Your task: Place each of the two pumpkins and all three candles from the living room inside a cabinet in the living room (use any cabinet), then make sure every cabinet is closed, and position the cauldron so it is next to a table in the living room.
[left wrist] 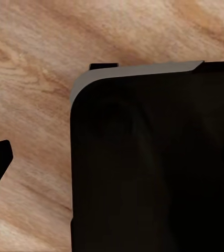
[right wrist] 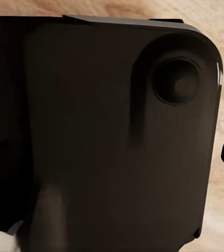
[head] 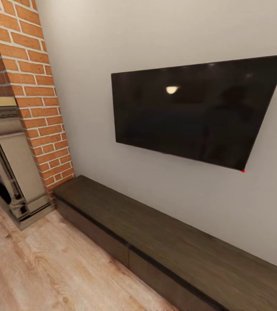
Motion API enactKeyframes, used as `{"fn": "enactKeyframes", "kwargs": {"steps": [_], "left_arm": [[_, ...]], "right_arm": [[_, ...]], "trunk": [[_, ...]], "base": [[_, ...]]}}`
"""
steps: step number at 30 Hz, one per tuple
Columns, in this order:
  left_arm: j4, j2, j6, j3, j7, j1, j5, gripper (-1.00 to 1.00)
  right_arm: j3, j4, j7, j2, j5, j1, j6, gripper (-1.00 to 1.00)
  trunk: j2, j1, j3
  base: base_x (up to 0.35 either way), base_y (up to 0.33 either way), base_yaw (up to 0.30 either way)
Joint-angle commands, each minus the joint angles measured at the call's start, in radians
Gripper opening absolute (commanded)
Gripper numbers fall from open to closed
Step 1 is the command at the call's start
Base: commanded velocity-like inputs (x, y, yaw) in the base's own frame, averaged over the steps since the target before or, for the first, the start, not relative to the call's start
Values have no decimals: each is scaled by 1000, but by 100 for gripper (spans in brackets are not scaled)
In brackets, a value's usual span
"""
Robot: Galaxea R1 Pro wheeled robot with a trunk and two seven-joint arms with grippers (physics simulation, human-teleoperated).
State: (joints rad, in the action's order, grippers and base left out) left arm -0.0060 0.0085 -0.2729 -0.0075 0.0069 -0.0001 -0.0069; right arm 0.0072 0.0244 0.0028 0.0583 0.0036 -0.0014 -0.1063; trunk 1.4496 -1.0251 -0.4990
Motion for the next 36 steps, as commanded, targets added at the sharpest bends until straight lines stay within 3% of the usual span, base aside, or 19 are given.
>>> {"fn": "enactKeyframes", "kwargs": {"steps": [1, 36], "left_arm": [[0, 0, -3, -1, 1, 0, -1, 100], [0, 1, -19, -2, 1, 0, -2, 100]], "right_arm": [[0, 0, 0, -1, 0, 0, -2, 100], [-1, 0, 2, -6, -2, 0, -4, 100]], "trunk": [[0, 0, 0], [0, 0, 15]], "base": [[-109, 0, -227], [-33, 8, -280]]}}
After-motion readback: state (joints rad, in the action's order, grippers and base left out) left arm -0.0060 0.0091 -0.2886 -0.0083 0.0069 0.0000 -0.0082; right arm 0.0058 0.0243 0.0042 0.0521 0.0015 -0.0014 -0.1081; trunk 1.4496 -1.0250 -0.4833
